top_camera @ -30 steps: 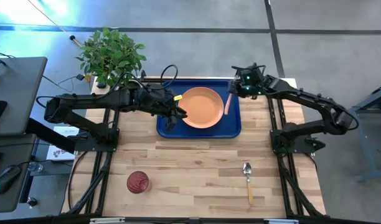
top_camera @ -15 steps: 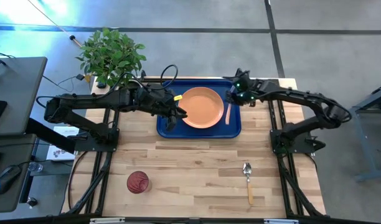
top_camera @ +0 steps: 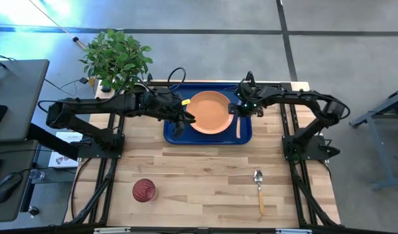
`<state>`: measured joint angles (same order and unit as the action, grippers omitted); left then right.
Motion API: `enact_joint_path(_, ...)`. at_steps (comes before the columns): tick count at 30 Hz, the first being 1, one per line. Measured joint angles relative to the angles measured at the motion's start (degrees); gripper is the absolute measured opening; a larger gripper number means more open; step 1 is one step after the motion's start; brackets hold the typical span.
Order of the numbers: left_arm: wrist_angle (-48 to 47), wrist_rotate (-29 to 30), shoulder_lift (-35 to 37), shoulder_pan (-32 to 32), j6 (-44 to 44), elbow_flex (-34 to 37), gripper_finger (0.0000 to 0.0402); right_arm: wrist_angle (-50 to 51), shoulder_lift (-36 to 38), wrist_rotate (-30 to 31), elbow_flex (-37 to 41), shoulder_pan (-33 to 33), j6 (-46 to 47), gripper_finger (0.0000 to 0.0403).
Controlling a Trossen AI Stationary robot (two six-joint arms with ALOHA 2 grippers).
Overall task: Pick and place plate/cup/fork/spoon on tray
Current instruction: Put the yellow fork on the blue tray
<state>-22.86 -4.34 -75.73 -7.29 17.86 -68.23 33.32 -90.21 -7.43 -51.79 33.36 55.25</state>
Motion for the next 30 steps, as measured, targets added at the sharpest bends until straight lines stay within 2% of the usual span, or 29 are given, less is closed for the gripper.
enact_joint_path(9, -0.01, 0.09, -0.02, 0.0, 0.03, 0.0, 0.0078, 0.95, -1.62, 0.3, 0.0, 0.61, -1.31, 0.0003)
enact_joint_path(24, -0.01, 0.09, -0.02, 0.0, 0.03, -0.01, 0.0078, 2.78, -1.49, 0.05, 0.0, 6.38, -5.8, 0.0003)
enact_joint_path(30, -0.01, 0.09, -0.02, -0.02, 0.03, -0.01, 0.0078, 2.72, -1.78, 0.45, 0.0, 6.11, -7.34, 0.0003)
